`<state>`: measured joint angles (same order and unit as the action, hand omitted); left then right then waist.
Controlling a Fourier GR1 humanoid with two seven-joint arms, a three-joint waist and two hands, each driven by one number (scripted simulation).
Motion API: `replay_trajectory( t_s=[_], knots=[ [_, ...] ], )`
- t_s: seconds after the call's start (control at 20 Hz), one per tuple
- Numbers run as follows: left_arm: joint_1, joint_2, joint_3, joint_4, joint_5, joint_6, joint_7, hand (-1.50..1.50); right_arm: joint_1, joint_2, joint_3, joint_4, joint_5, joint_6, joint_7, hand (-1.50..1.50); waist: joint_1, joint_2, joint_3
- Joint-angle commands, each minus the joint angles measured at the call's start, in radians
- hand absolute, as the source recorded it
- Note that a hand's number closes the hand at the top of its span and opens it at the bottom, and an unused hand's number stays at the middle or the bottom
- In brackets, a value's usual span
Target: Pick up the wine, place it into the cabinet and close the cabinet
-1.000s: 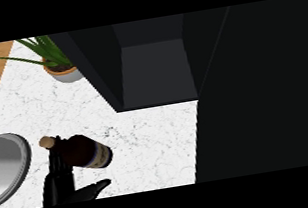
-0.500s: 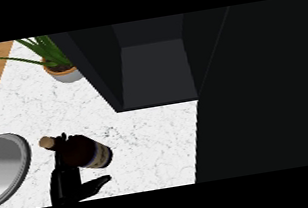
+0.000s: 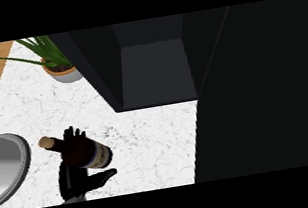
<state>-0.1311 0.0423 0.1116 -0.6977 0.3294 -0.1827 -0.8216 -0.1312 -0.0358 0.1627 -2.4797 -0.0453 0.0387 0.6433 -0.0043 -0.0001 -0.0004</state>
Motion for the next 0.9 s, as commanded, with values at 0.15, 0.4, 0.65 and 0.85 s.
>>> replay_trajectory(
  t_s=[0.15, 0.4, 0.65, 0.85],
  knots=[
    [-0.045, -0.026, 0.016, 0.019, -0.003, 0.044, -0.048, -1.50, 0.103, 0.009, 0.012, -0.081, -0.036, 0.033, -0.049, -1.50, 0.000, 0.000, 0.000],
    [-0.105, -0.013, 0.054, 0.068, 0.039, 0.029, -0.036, 1.50, -0.014, 0.005, -0.021, -0.028, -0.060, 0.004, 0.027, -1.50, 0.001, 0.000, 0.000],
    [-0.100, -0.041, 0.009, -0.028, 0.055, 0.037, 0.060, 1.50, 0.042, 0.010, -0.018, -0.023, -0.046, 0.028, -0.023, -1.50, 0.002, -0.001, 0.000],
    [-0.112, -0.042, -0.031, 0.020, 0.079, 0.011, 0.004, 1.50, 0.053, 0.001, -0.060, -0.047, -0.083, 0.036, -0.011, -1.50, 0.000, 0.000, 0.000]
  ],
)
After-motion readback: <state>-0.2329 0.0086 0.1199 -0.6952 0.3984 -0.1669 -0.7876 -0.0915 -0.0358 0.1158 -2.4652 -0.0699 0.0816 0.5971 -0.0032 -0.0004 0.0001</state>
